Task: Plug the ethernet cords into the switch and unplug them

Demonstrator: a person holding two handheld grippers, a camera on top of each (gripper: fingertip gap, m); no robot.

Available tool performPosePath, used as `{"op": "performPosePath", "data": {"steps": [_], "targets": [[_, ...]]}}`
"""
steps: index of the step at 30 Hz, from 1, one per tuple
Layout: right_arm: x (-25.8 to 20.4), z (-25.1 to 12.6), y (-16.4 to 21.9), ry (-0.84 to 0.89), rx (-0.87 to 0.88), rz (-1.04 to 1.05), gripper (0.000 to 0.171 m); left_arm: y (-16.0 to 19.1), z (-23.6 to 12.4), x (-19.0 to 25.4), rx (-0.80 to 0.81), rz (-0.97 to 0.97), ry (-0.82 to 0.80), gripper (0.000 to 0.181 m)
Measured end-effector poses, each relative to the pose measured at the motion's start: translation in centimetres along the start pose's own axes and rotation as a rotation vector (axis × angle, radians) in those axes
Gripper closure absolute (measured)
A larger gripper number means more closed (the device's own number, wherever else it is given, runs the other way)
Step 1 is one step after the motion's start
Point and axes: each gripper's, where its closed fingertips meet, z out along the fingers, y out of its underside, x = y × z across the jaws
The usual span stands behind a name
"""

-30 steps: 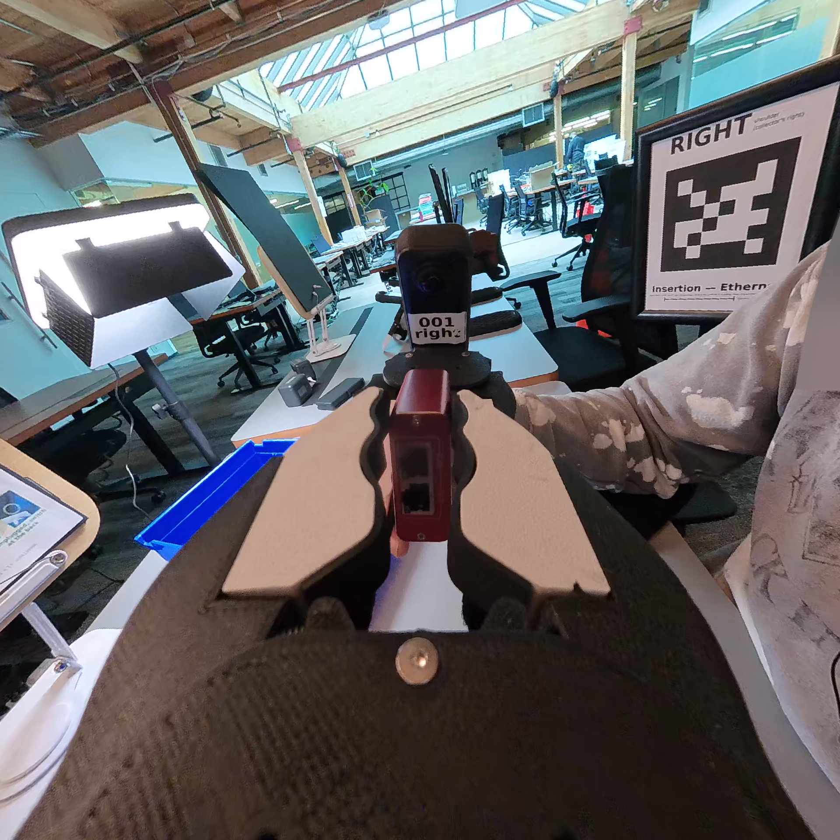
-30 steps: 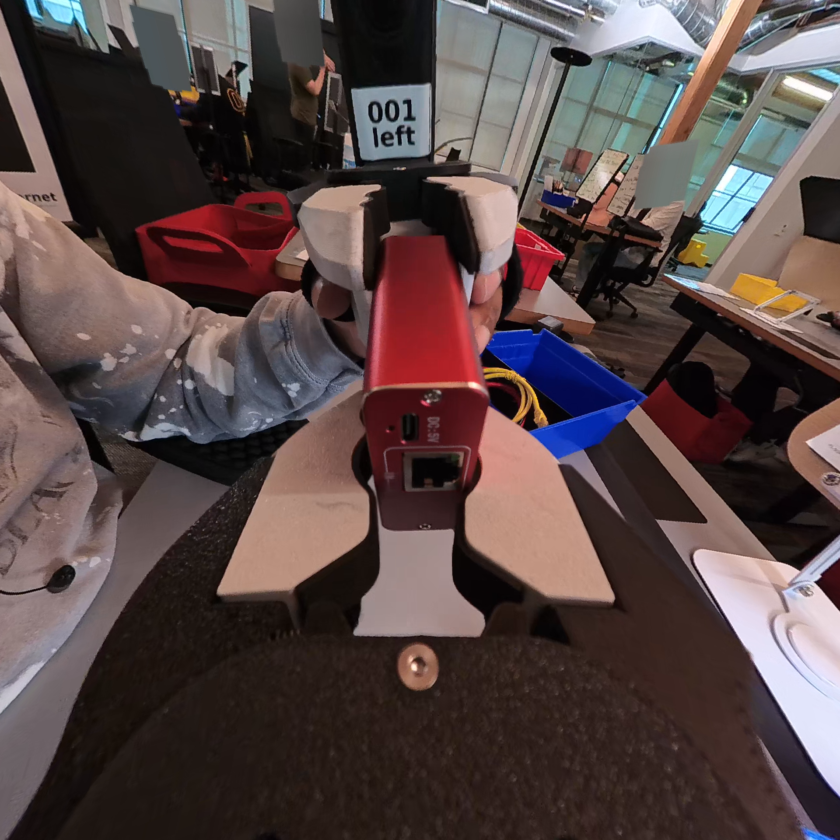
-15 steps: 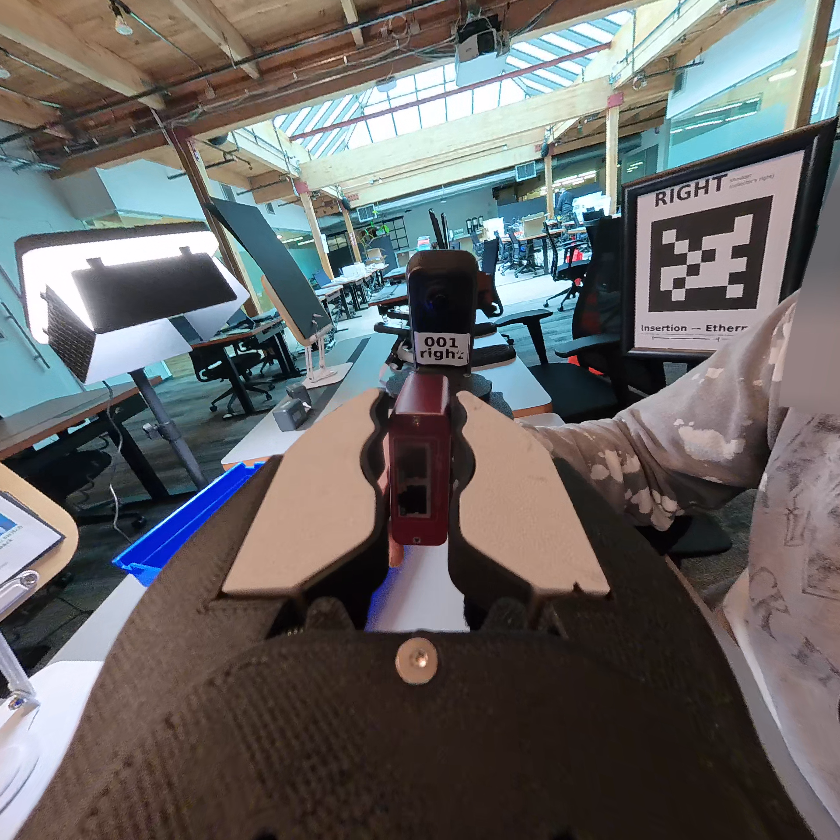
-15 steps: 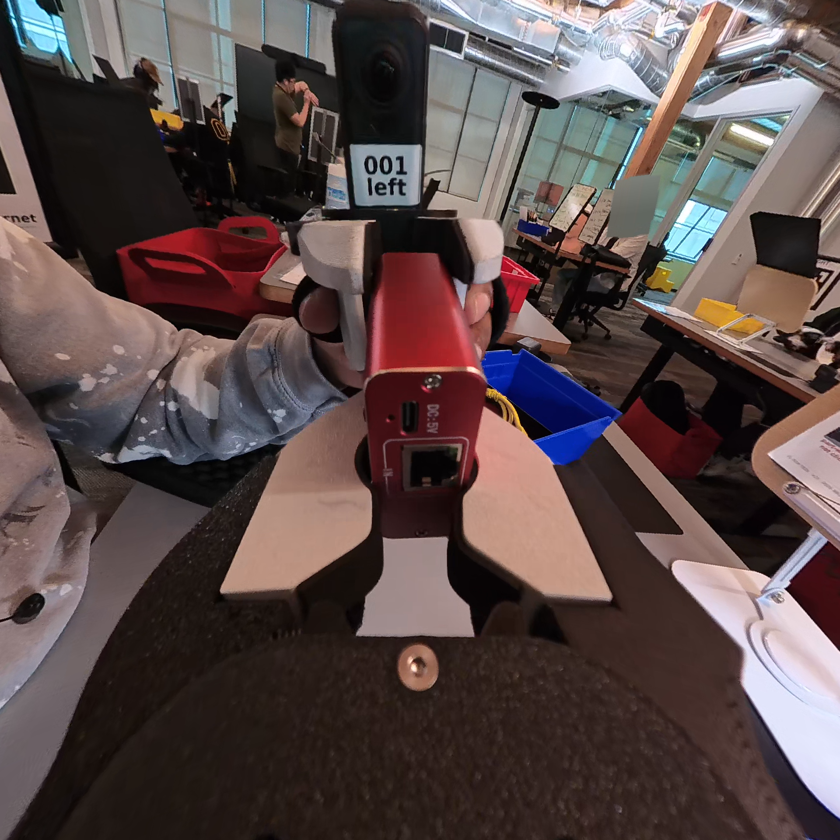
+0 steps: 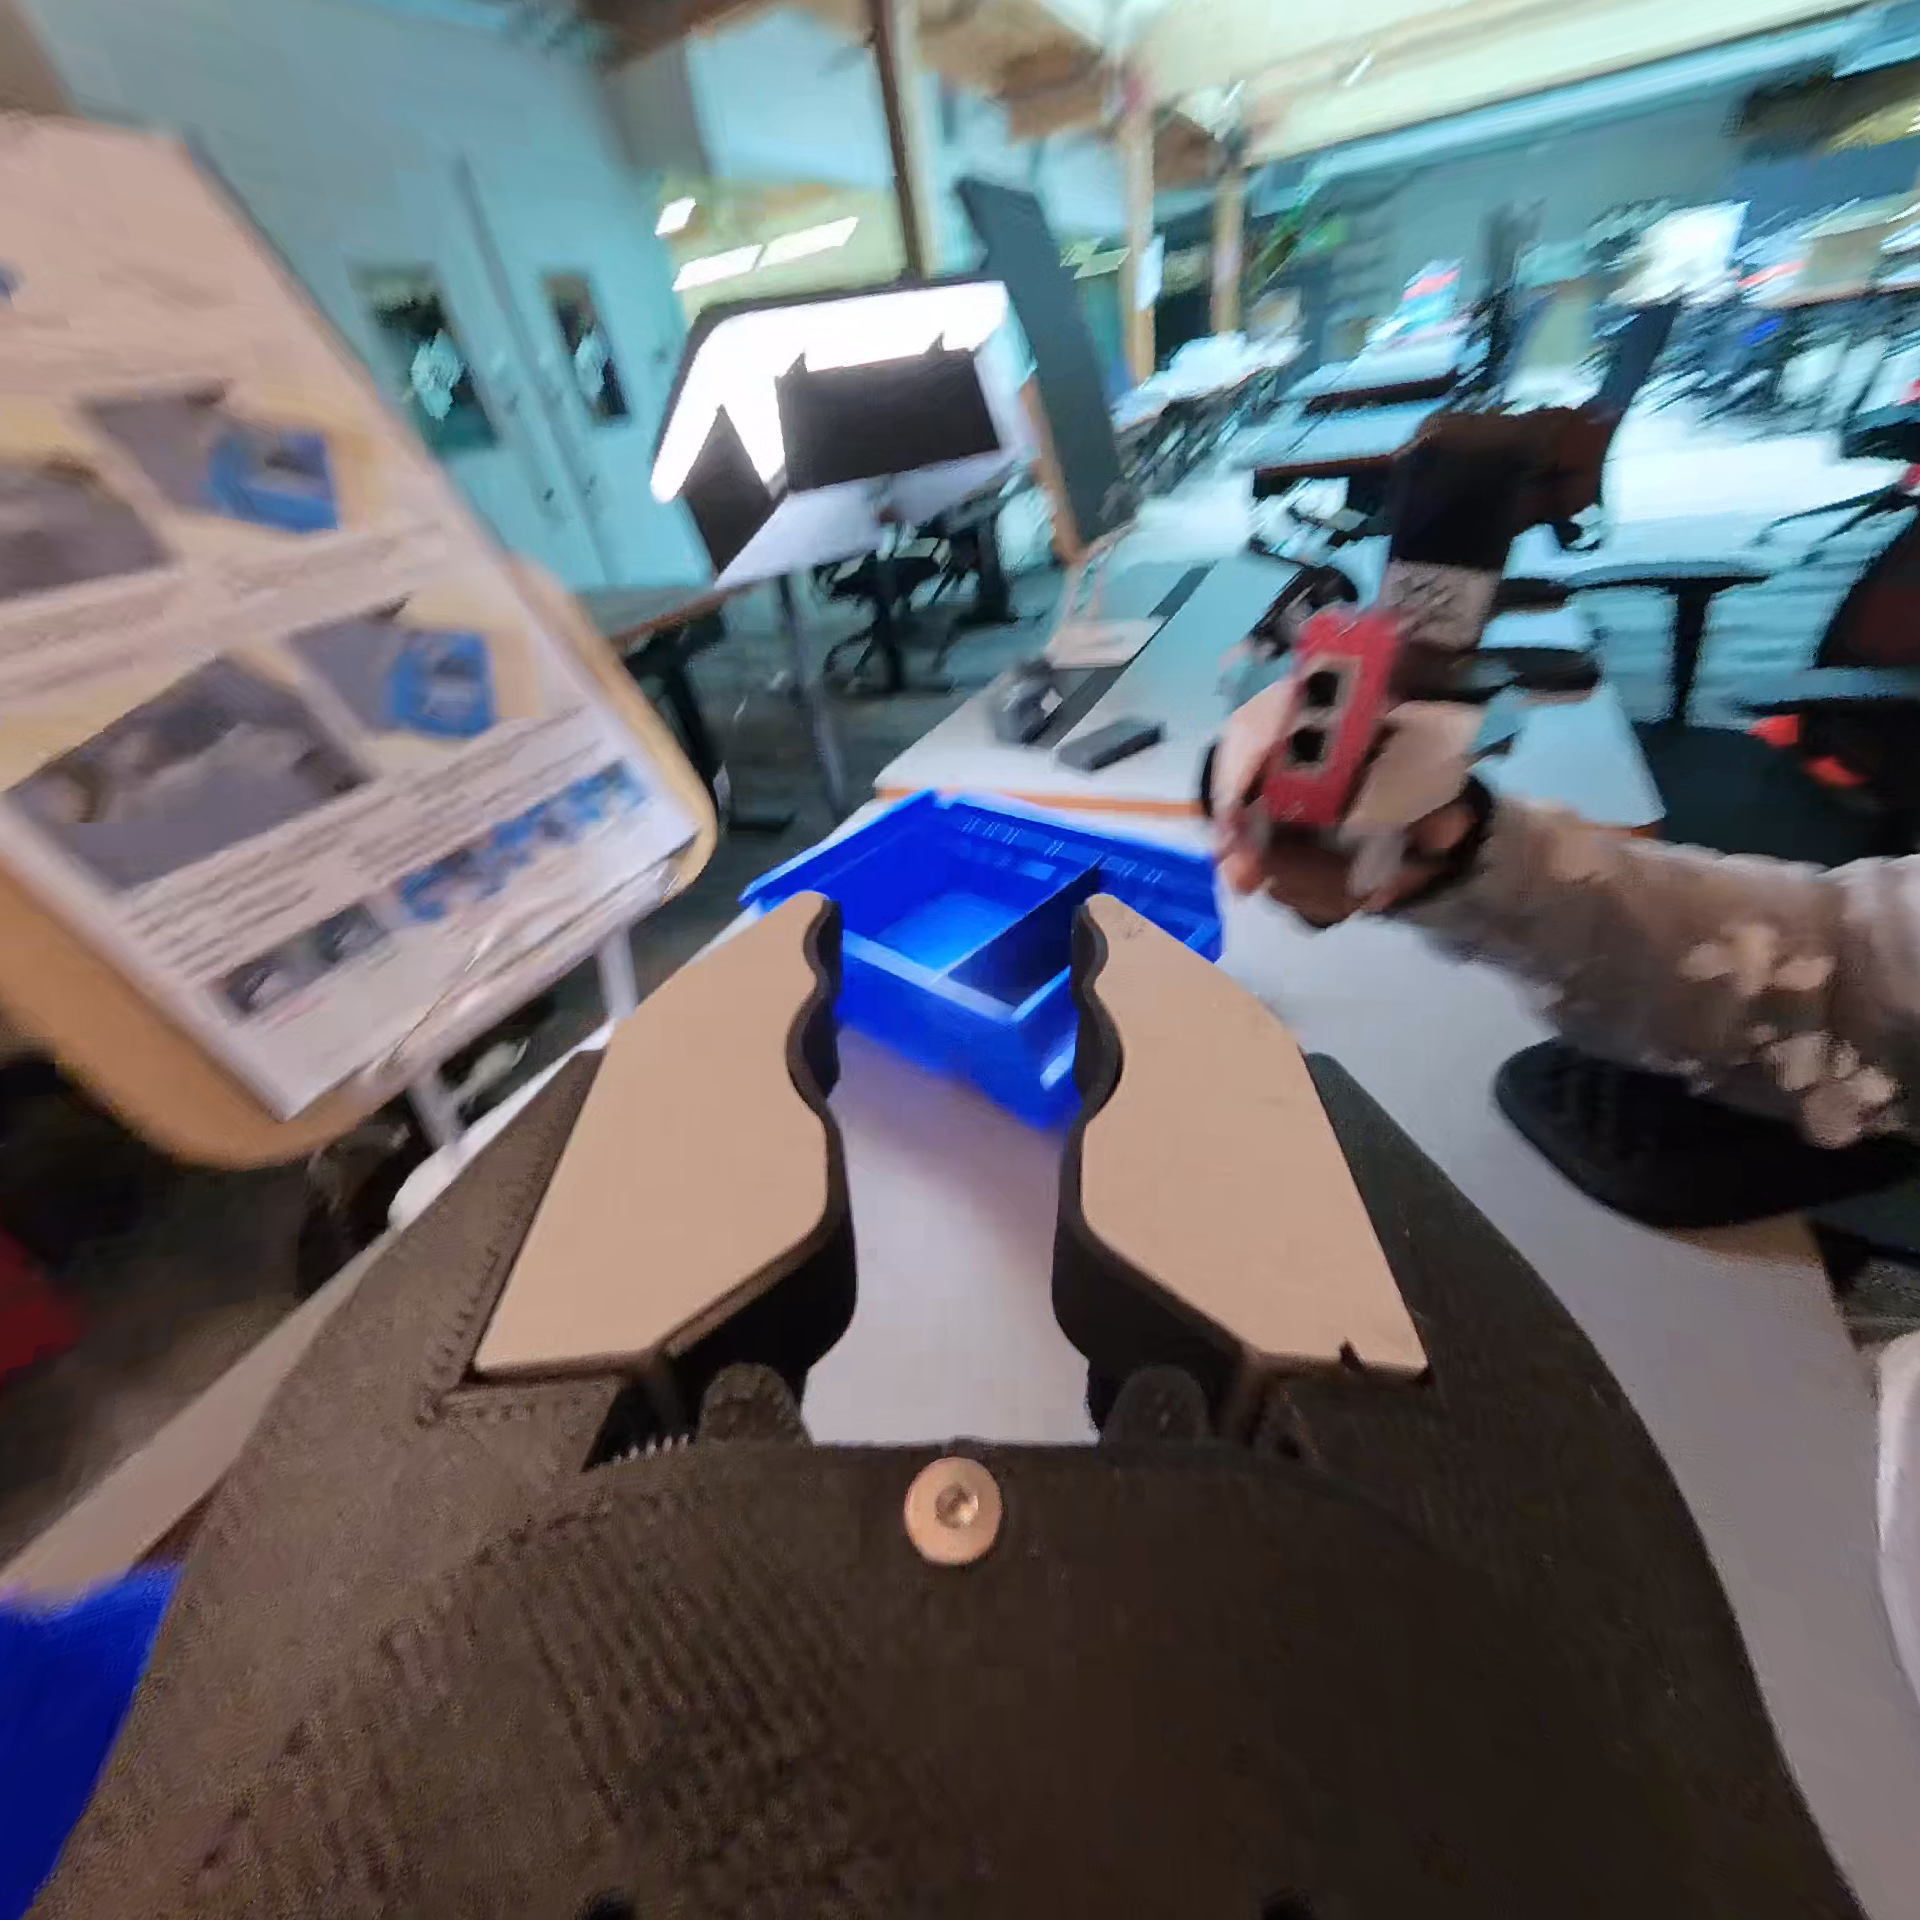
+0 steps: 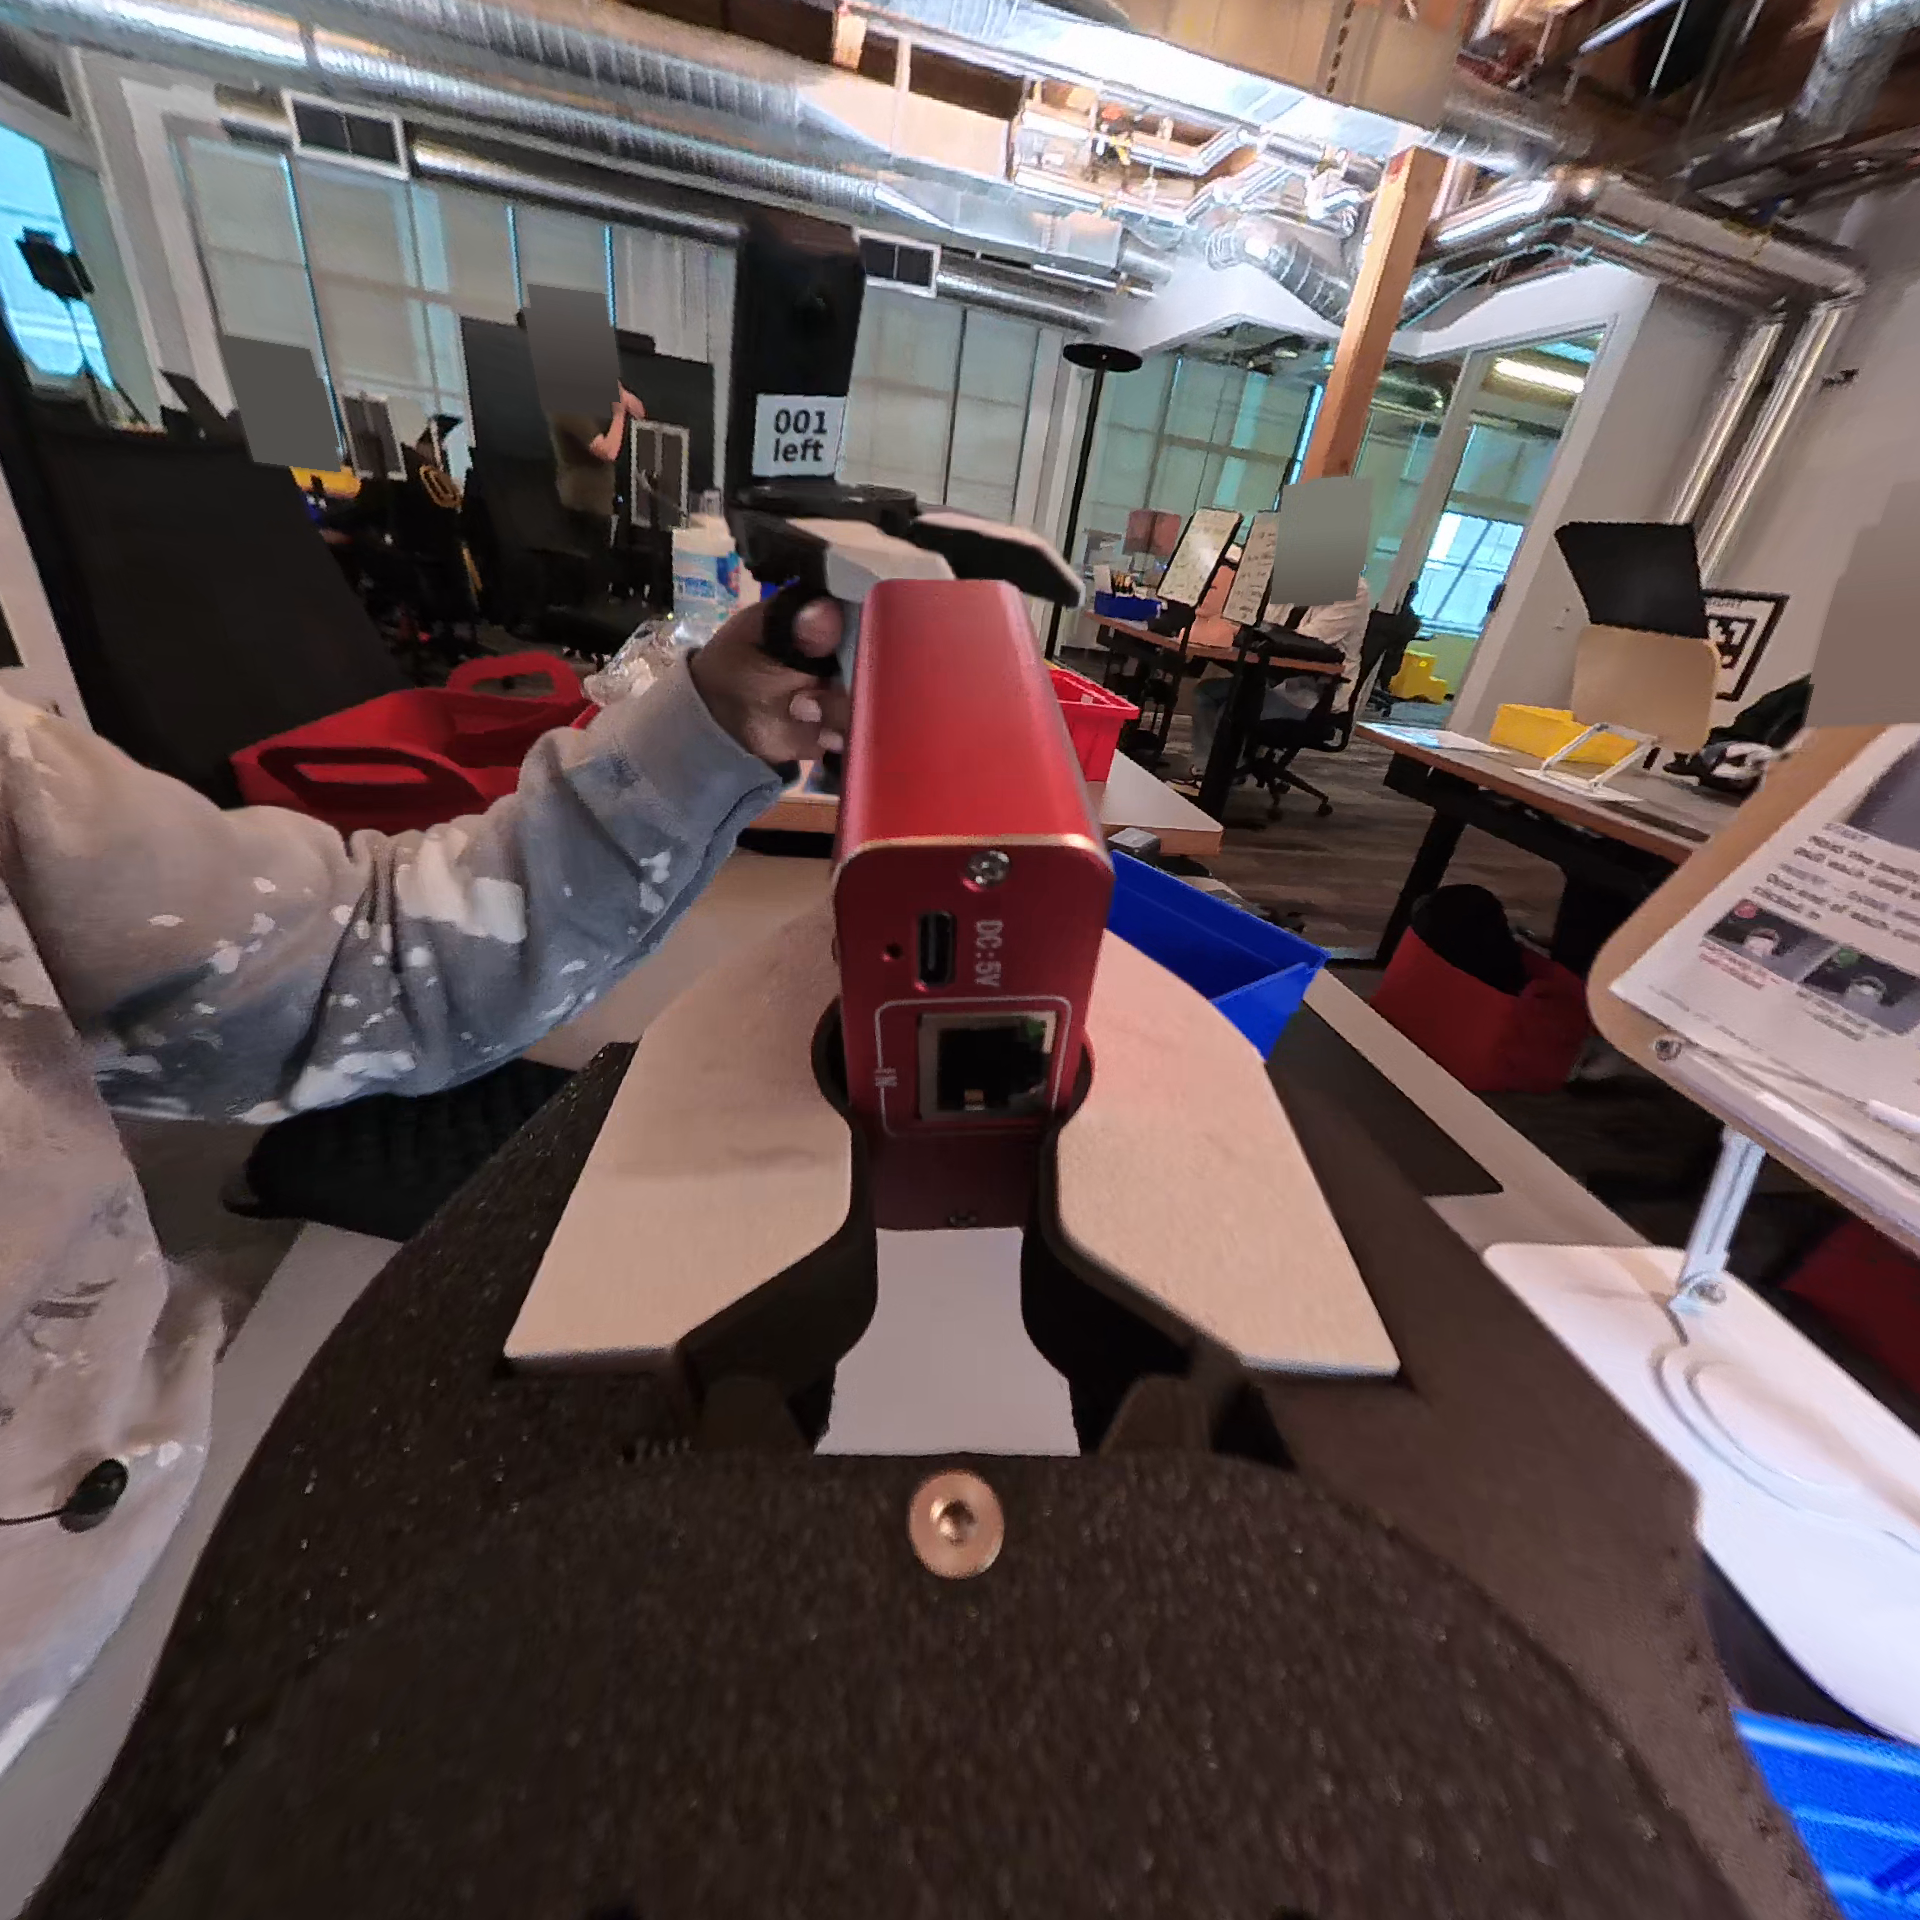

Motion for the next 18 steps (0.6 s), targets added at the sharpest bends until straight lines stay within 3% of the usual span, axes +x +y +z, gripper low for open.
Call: {"op": "performPosePath", "data": {"steps": [5,9,14,18], "targets": [[-0.9,-2.1,2.3,-0.021,-0.035,0.094,0.142,7.6,-4.3,-8.2,-0.396,-0.021,-0.206,0.14],[-2.8,-3.4,4.3,-0.044,-0.039,0.142,0.142,14.6,-6.3,-12.6,-0.65,0.0,-0.278,0.144],[-4.1,-4.1,6.2,-0.061,-0.01,0.19,0.142,21.1,-5.4,-14.2,-0.796,0.202,-0.294,0.148],[-3.7,-4.1,7.8,-0.058,-0.019,0.225,0.142,24.1,-3.7,-13.8,-0.853,0.382,-0.285,0.148]]}}
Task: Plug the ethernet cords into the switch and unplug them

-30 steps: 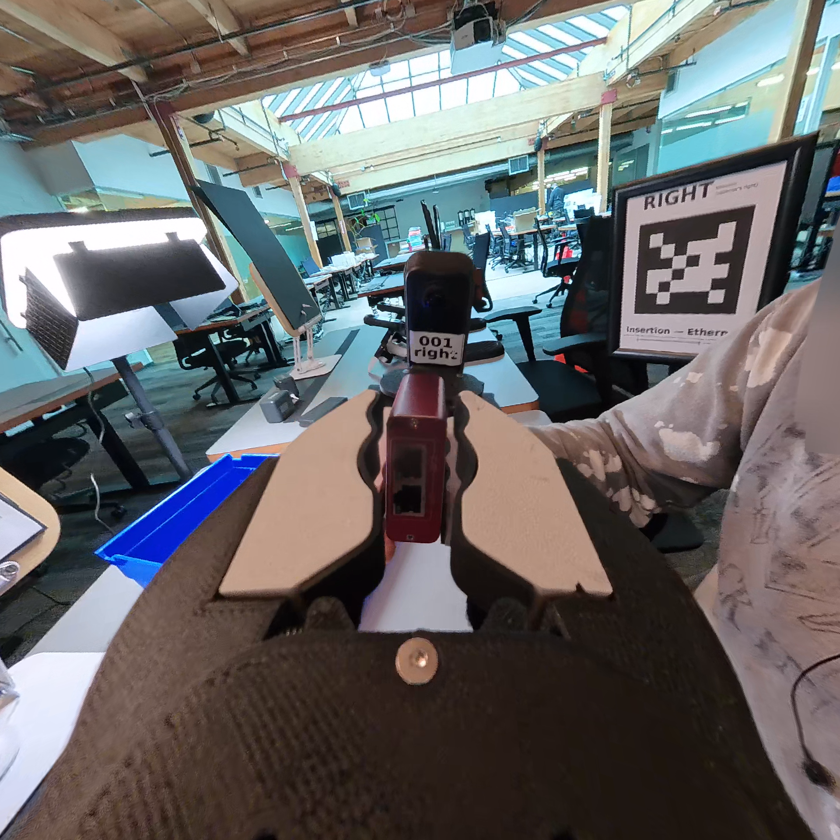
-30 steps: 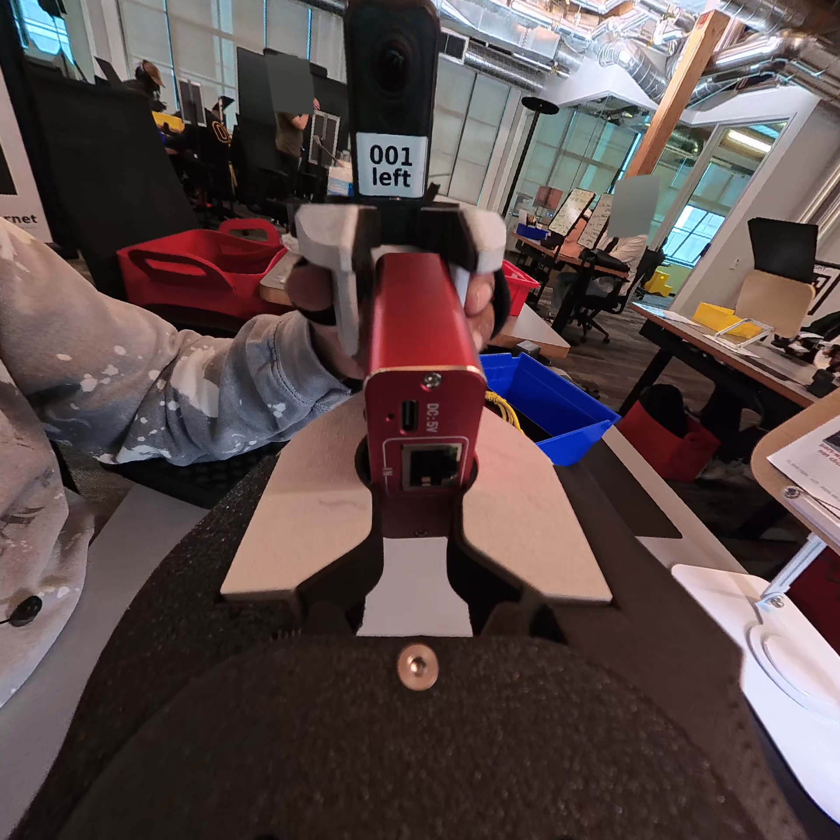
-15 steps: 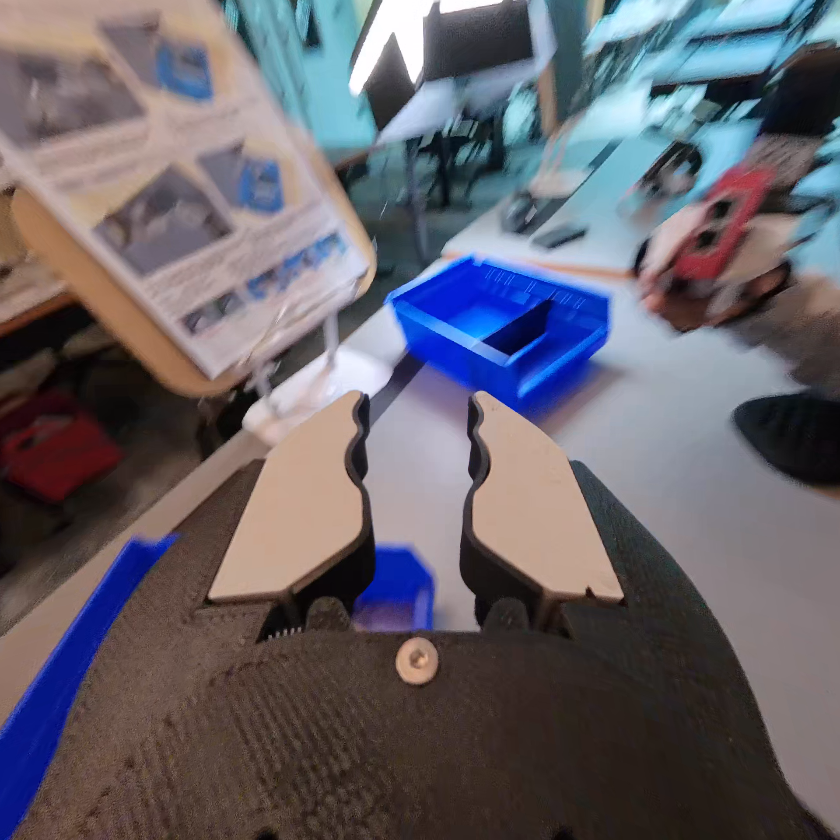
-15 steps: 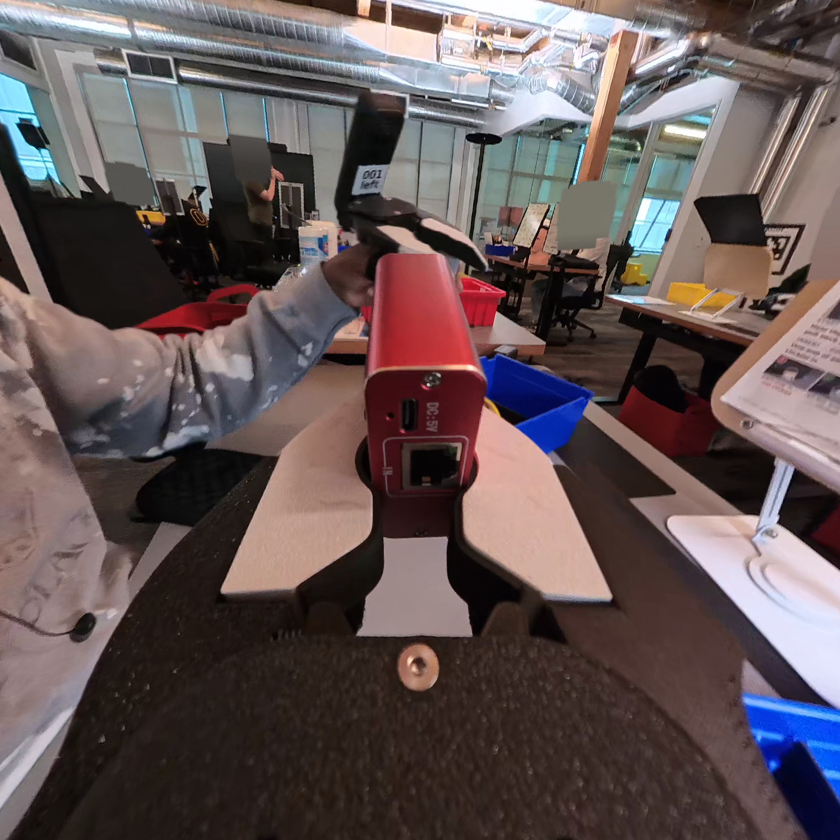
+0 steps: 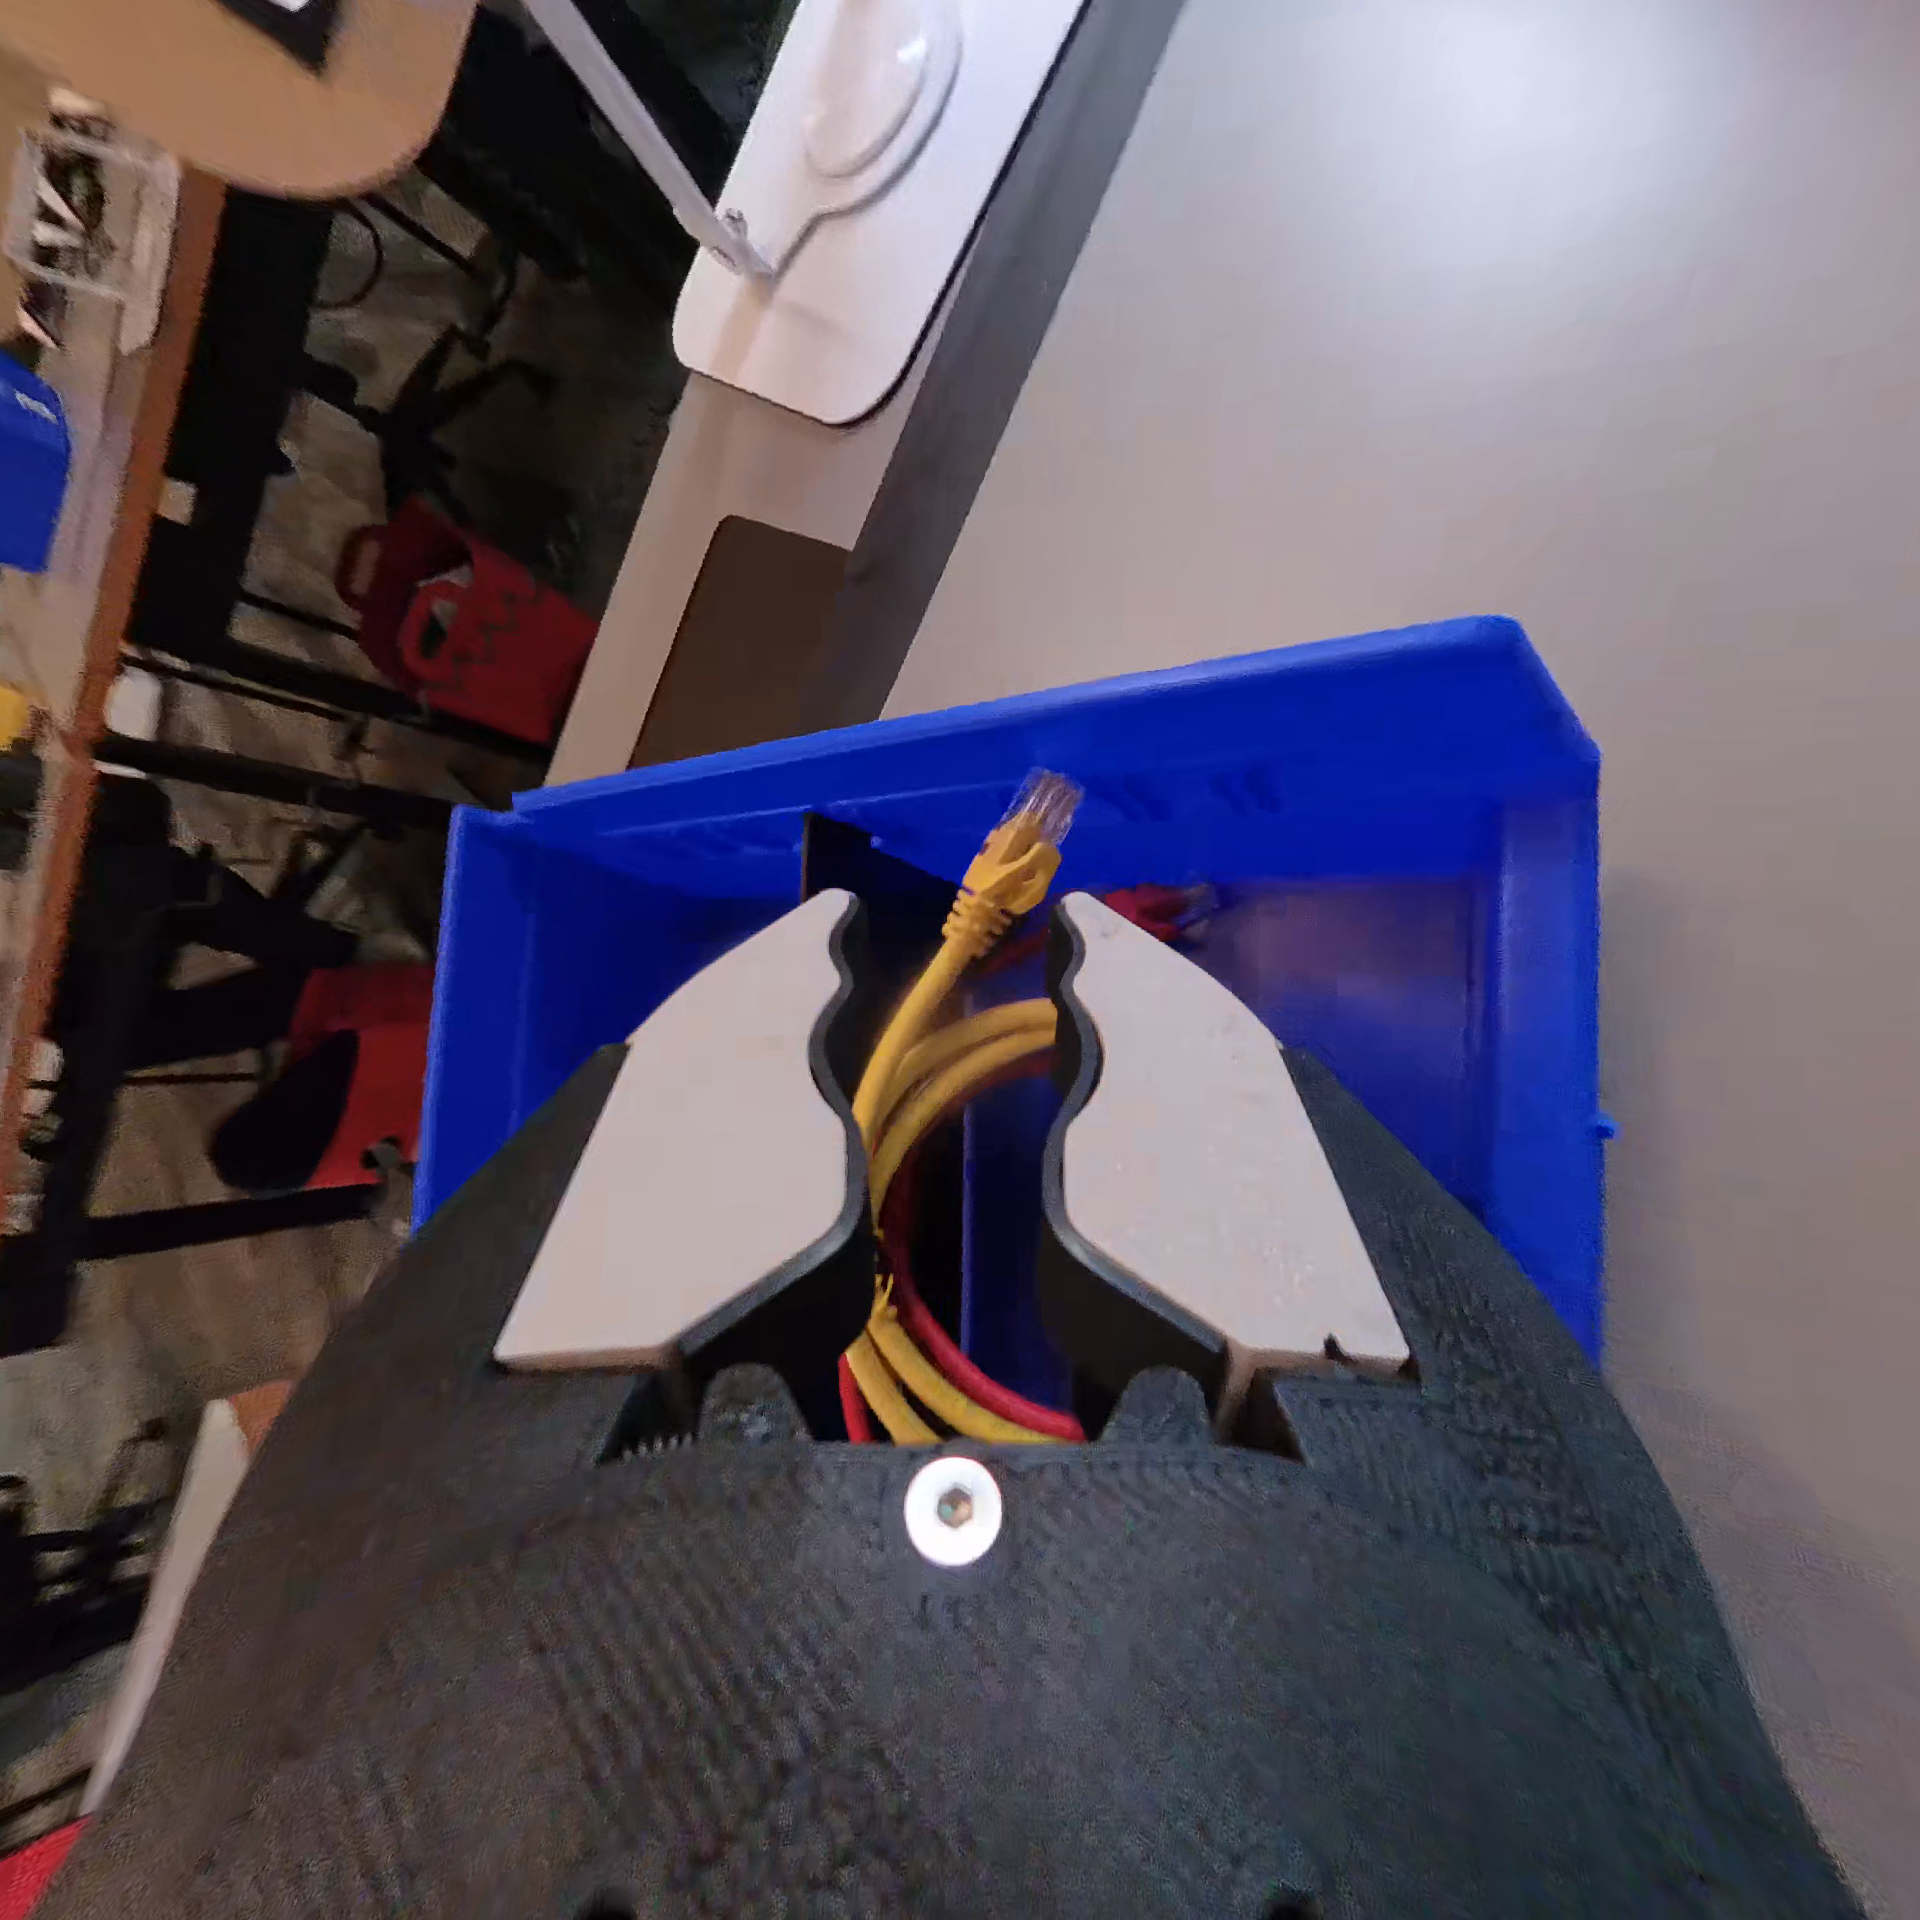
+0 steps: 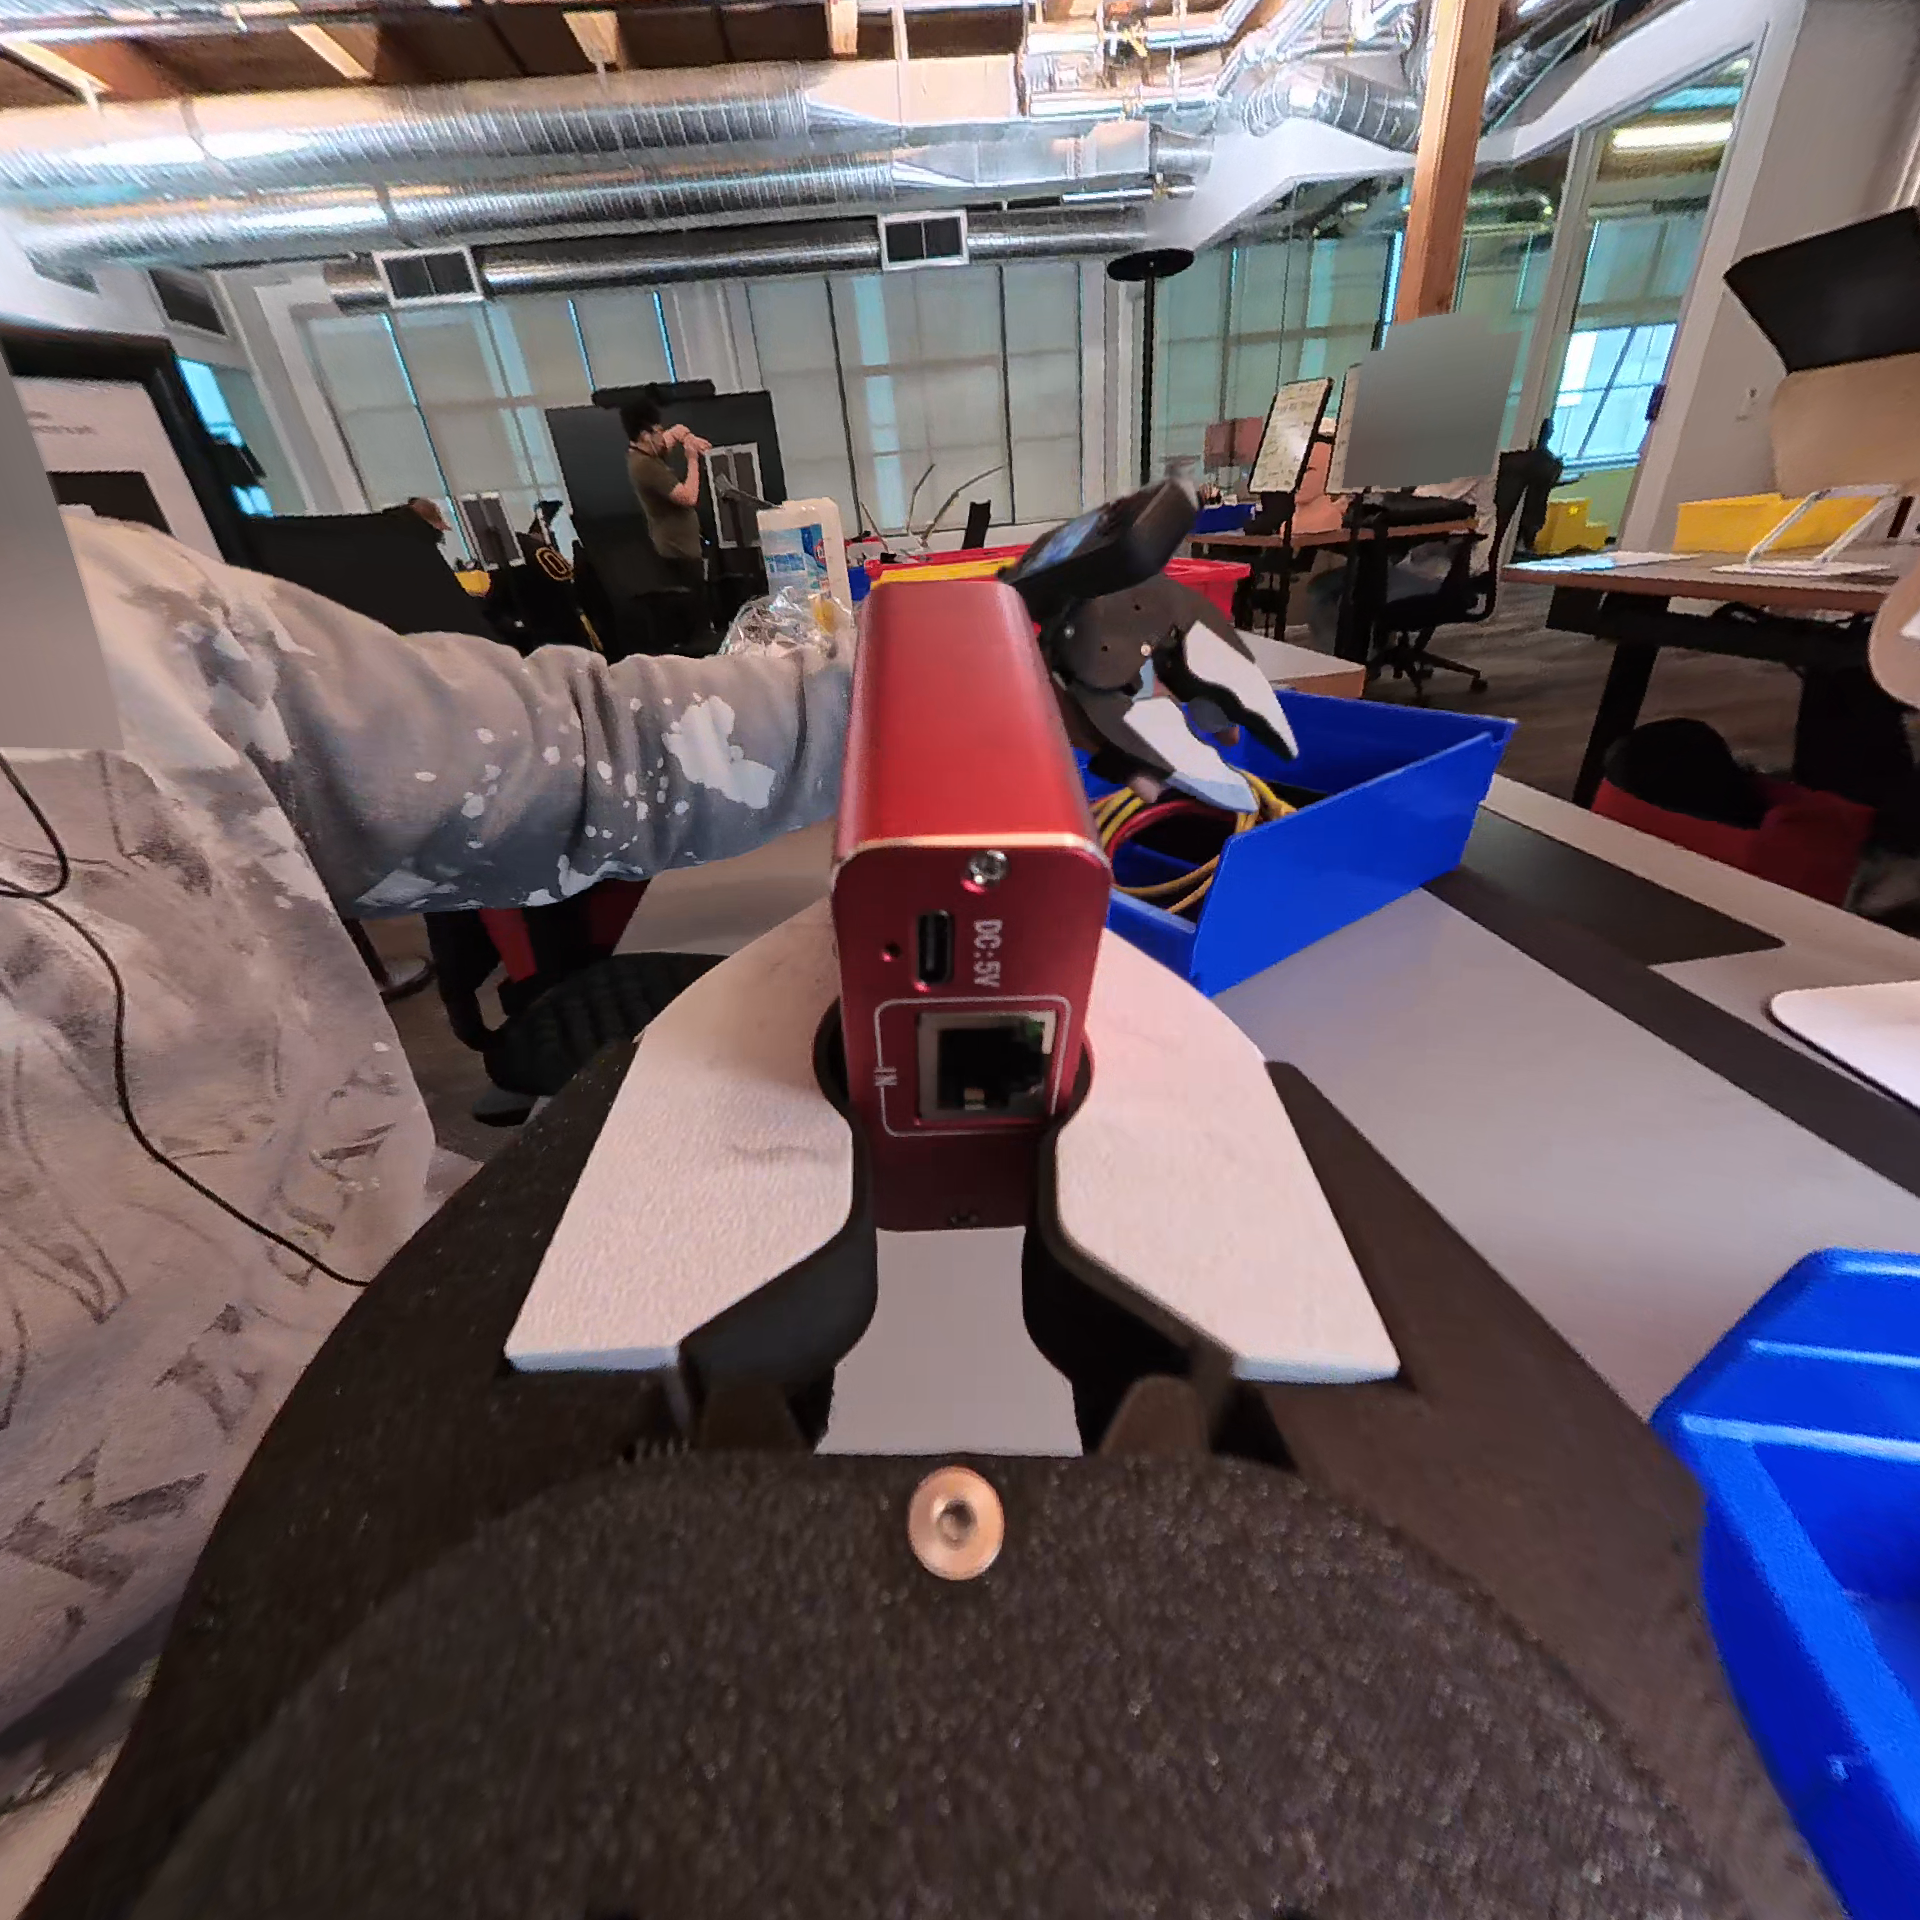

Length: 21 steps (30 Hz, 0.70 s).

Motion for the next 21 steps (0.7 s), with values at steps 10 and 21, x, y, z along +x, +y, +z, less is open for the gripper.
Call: {"op": "performPosePath", "data": {"steps": [10,21], "targets": [[0.6,0.0,1.6,0.003,-0.007,0.022,0.142,1.2,1.5,-0.4,-0.029,0.324,-0.271,0.149],[0.2,-0.4,1.4,0.002,0.002,0.012,0.142,1.8,2.2,-0.8,-0.107,0.383,-0.365,0.153]]}}
